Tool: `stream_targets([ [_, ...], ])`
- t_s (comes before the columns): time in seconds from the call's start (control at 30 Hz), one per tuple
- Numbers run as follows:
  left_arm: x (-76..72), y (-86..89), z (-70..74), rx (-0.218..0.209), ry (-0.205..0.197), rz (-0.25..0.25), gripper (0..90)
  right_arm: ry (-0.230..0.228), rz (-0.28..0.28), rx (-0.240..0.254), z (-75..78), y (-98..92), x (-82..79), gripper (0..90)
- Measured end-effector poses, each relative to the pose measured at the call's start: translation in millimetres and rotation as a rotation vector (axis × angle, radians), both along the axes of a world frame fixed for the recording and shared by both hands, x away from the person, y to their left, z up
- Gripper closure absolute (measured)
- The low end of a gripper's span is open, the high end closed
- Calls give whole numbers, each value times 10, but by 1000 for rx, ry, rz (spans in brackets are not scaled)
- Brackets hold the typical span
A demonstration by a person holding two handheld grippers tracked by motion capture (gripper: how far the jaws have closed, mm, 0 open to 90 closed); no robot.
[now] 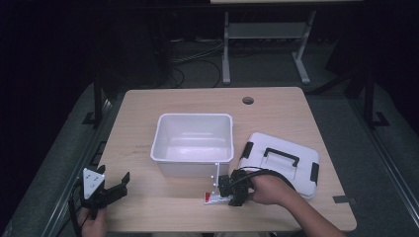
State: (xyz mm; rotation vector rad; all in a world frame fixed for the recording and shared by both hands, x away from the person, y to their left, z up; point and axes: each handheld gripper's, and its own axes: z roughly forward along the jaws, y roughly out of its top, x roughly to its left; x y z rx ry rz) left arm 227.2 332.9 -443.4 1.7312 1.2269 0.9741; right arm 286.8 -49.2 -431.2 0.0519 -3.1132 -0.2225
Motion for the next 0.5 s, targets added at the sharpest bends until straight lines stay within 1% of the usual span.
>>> stream_targets([
  [0.4, 2, 3, -2, 0, 0, -1, 150, -15, 9, -8, -23, 40, 0, 676],
  [0.5, 2, 4, -2, -2, 0, 0, 150, -19, 11, -10, -25, 43, 1, 677],
])
